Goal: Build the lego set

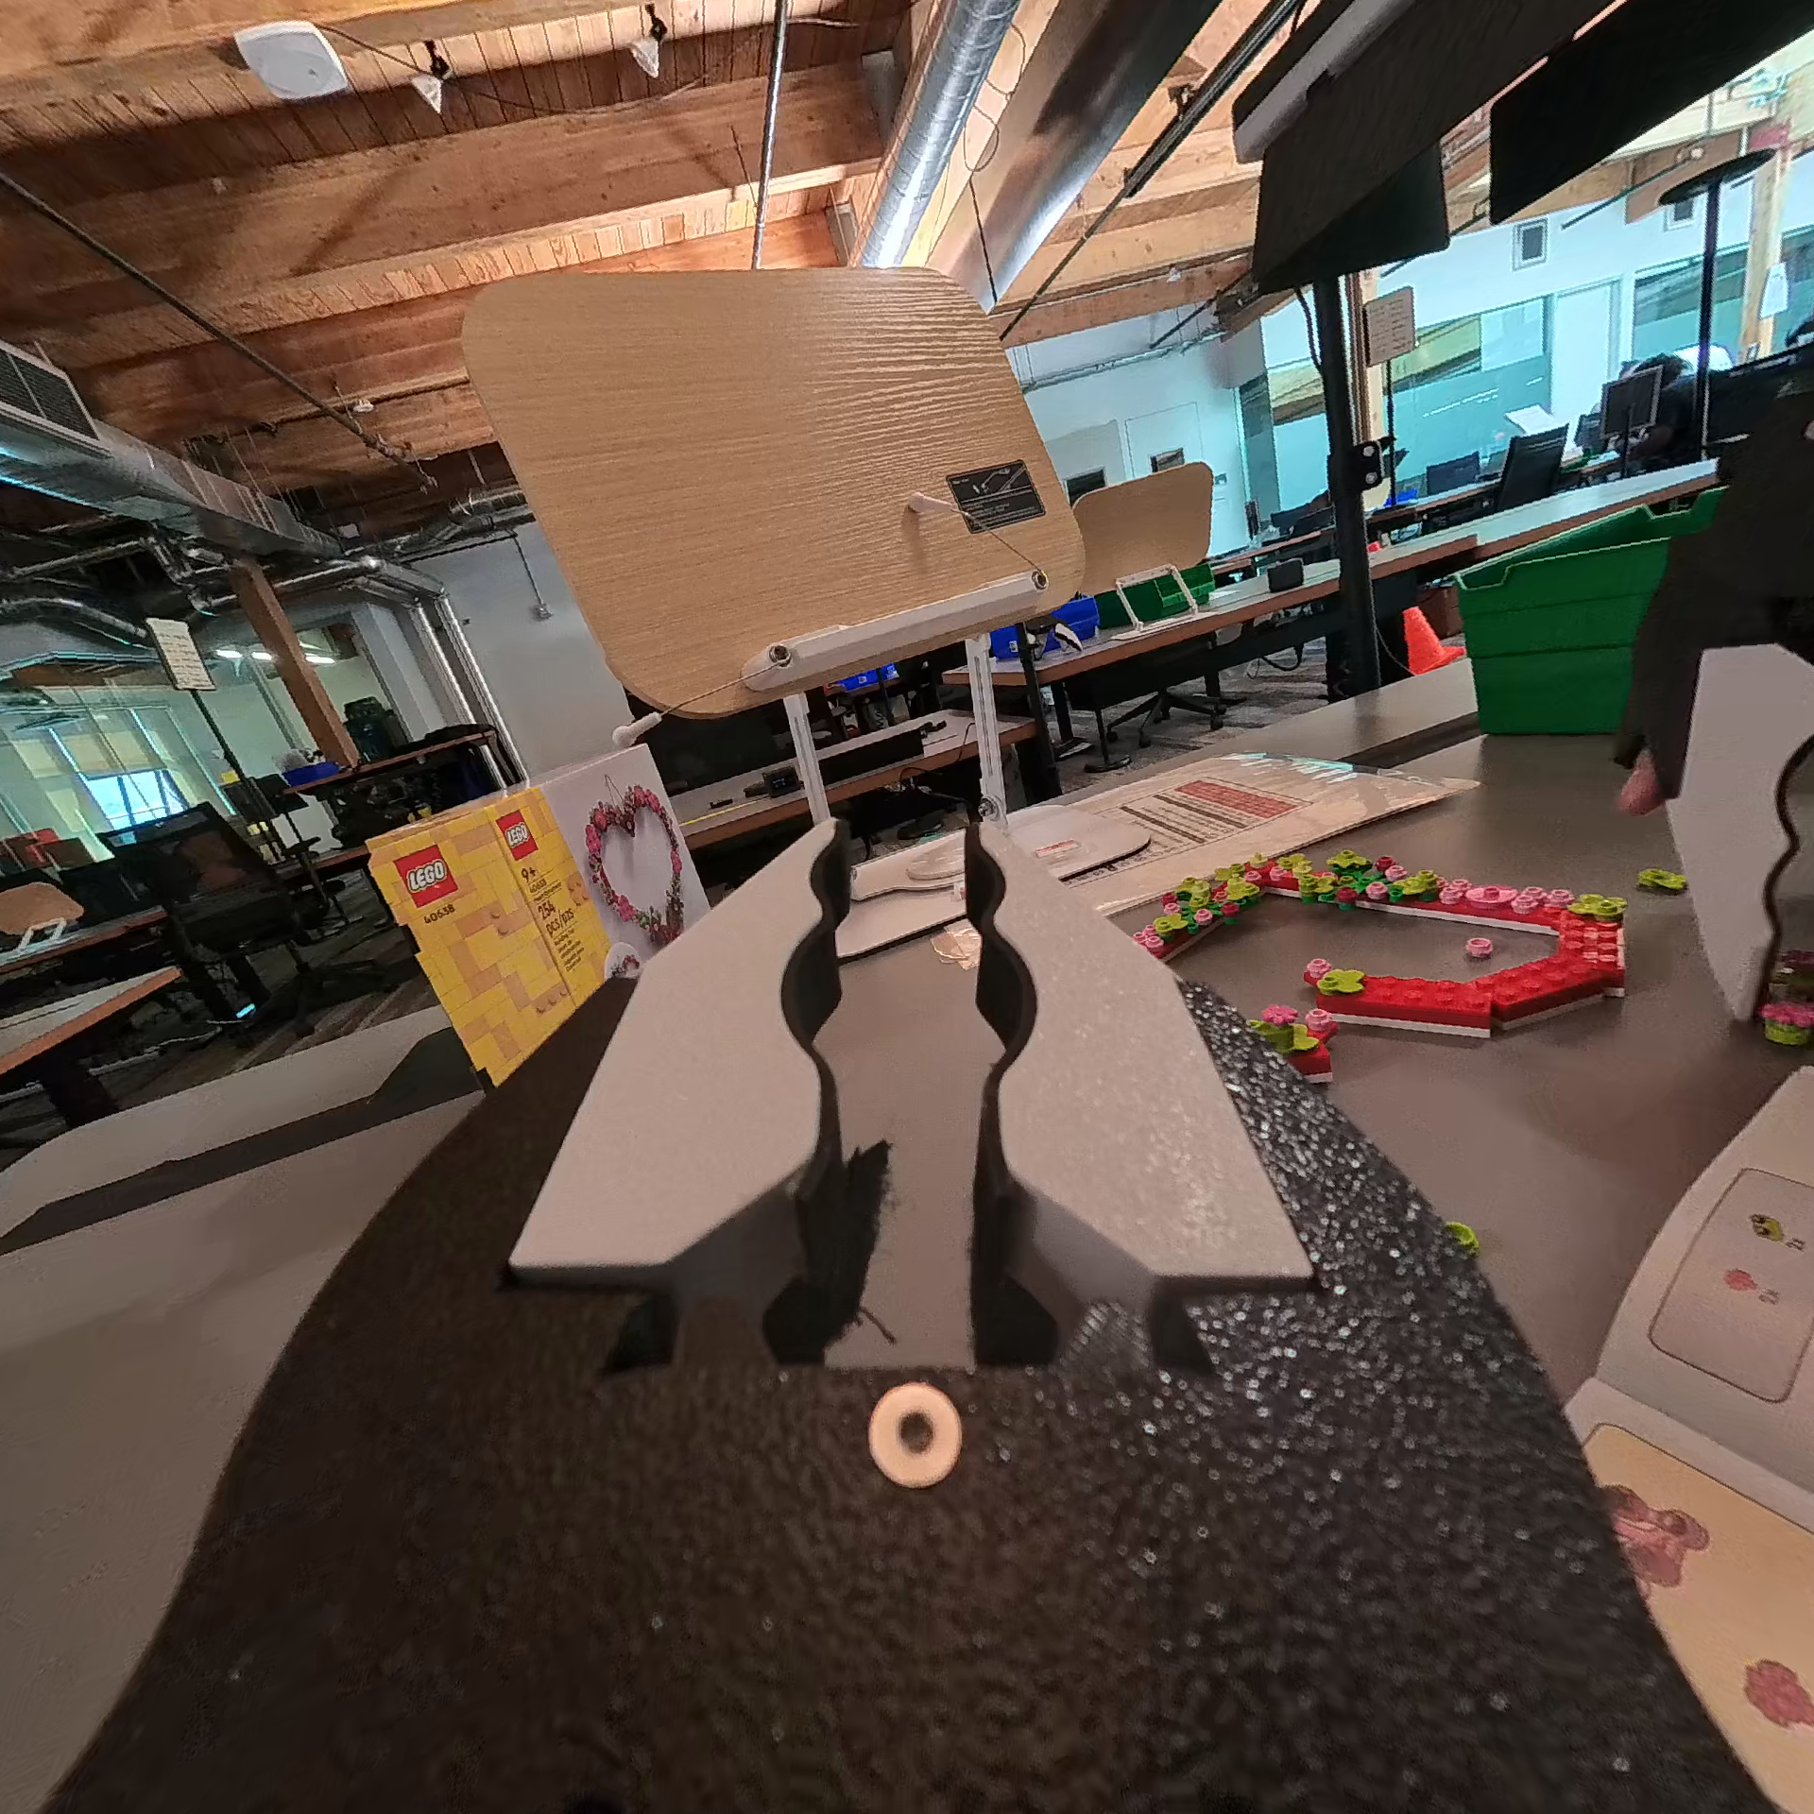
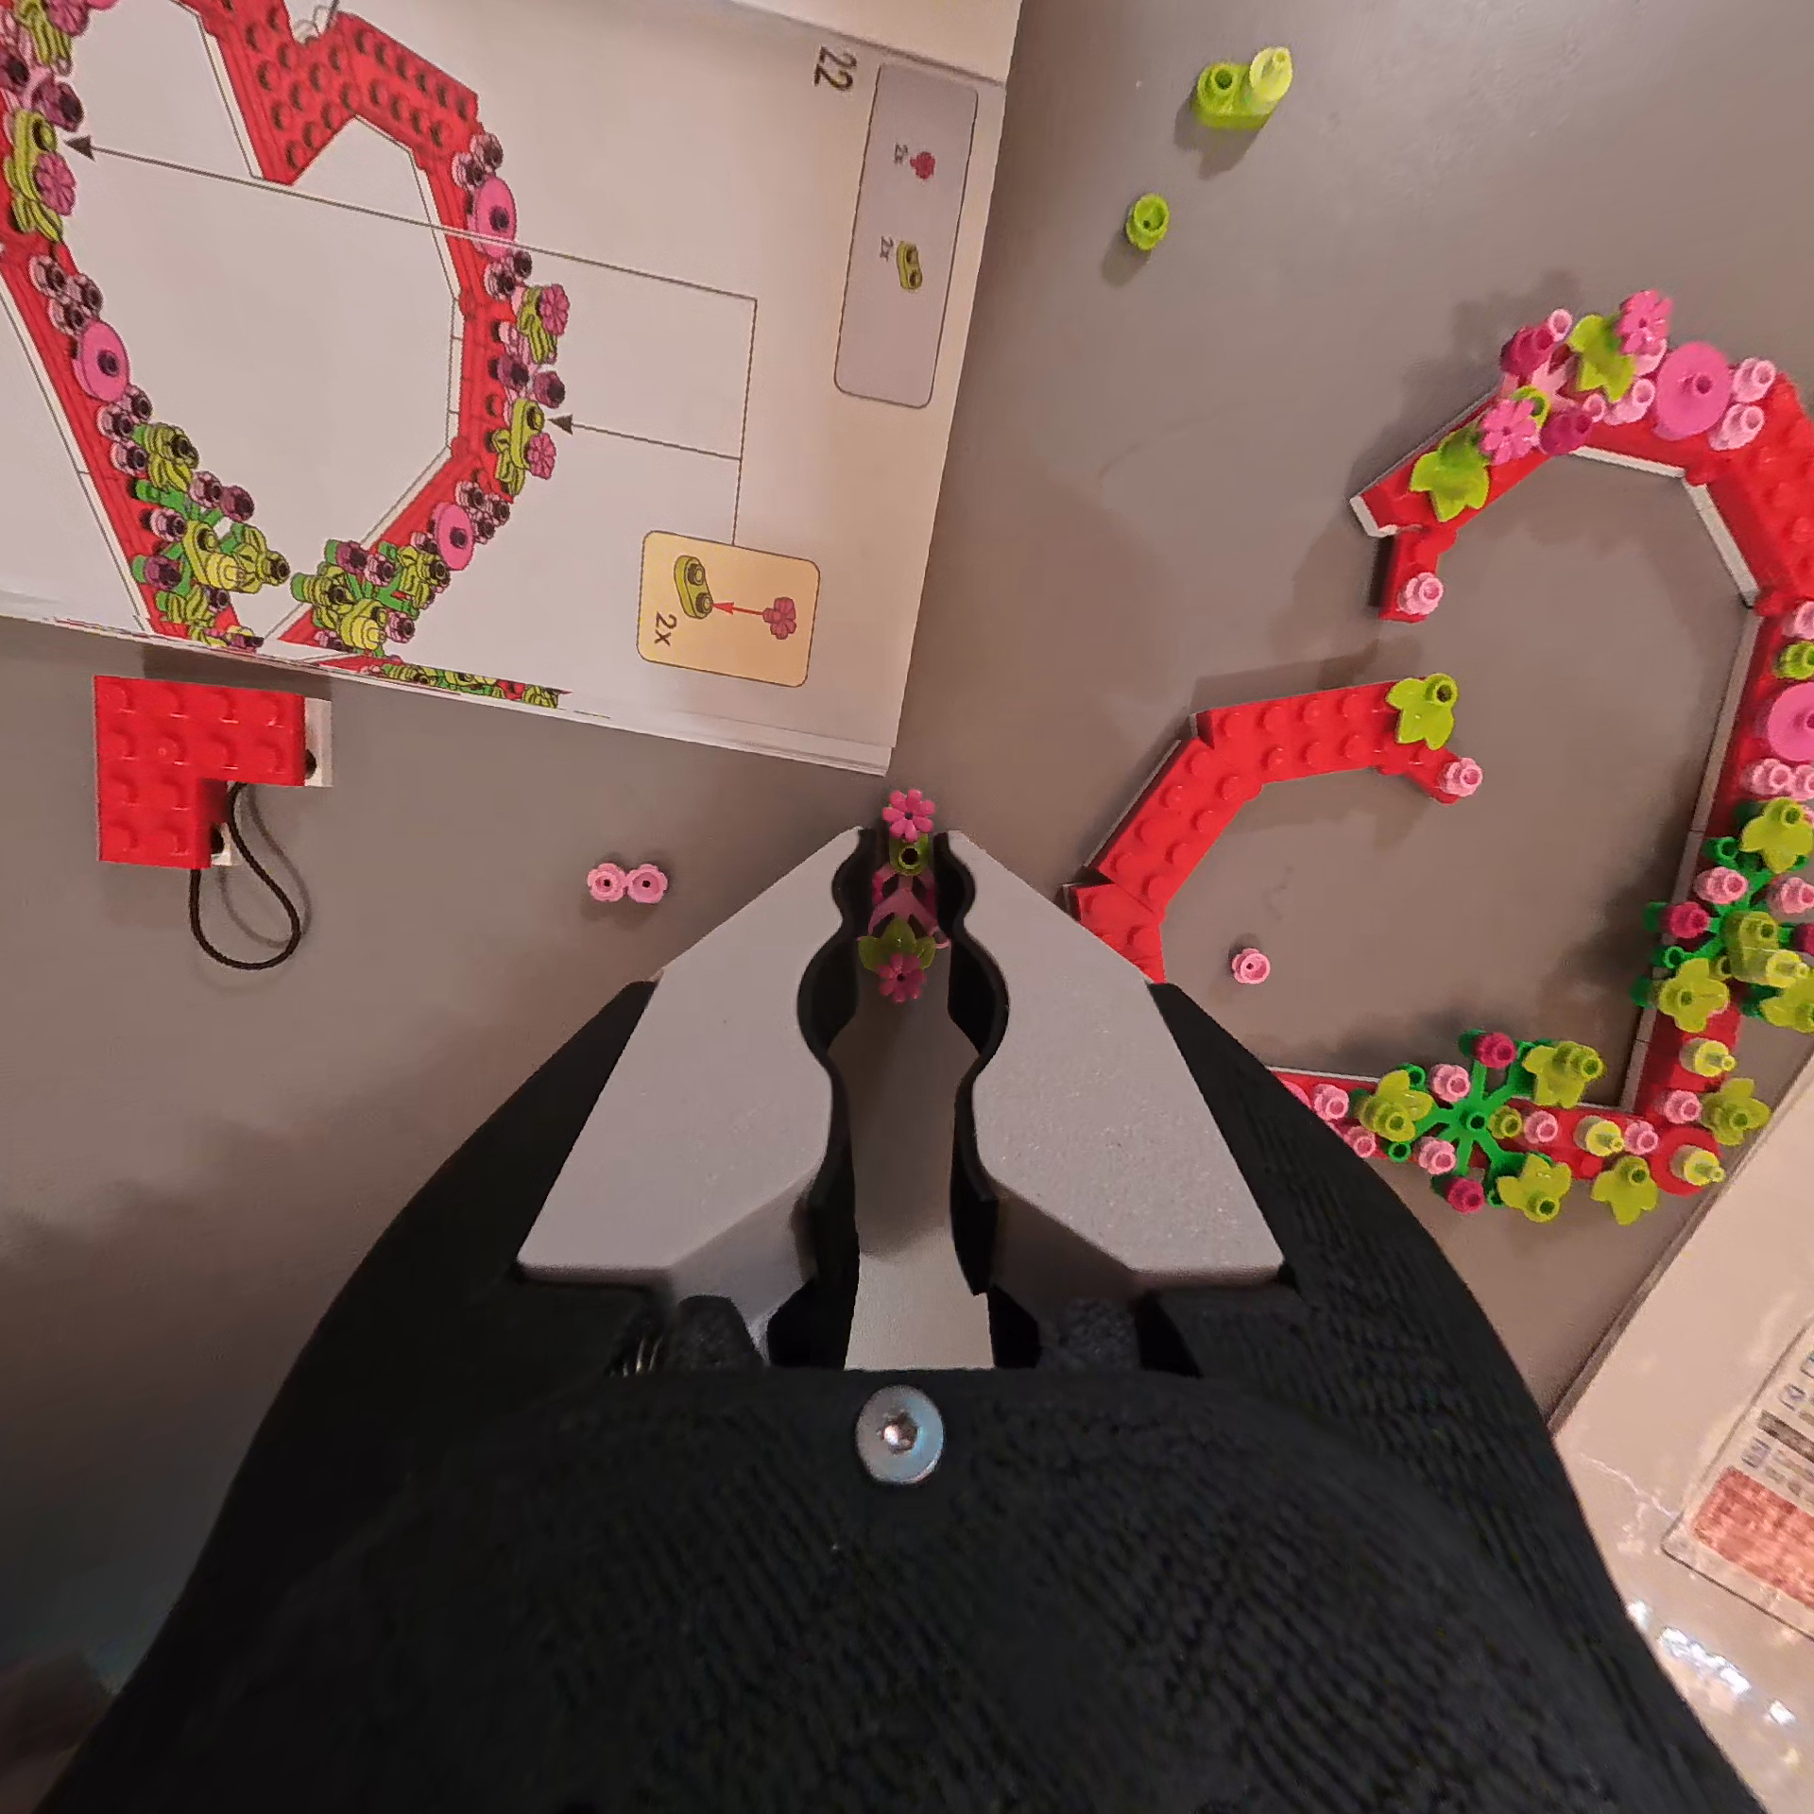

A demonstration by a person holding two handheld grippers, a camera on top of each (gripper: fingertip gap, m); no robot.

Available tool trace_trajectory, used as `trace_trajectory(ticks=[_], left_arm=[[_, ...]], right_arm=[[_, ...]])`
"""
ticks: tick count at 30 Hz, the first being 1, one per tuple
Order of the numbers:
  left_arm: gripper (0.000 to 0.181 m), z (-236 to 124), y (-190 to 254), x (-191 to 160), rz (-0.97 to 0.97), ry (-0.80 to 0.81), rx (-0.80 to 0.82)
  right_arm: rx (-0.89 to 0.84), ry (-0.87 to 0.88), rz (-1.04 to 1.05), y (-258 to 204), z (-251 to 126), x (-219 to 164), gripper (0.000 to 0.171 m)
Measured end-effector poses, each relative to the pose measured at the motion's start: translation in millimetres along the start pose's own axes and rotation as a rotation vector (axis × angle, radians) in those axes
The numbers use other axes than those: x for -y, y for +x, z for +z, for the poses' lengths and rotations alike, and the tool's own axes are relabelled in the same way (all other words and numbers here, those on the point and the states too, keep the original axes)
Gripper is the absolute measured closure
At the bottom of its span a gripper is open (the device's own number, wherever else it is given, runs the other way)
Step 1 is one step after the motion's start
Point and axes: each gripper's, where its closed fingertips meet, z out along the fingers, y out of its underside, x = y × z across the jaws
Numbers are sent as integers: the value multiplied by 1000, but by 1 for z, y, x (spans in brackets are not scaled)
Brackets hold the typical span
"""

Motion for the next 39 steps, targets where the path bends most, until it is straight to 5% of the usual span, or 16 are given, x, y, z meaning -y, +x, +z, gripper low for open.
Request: trace_trajectory(ticks=[39], left_arm=[[160,2,17,1,89,-21,-58]], right_arm=[[46,52,126,-7,-10,-20,165]])
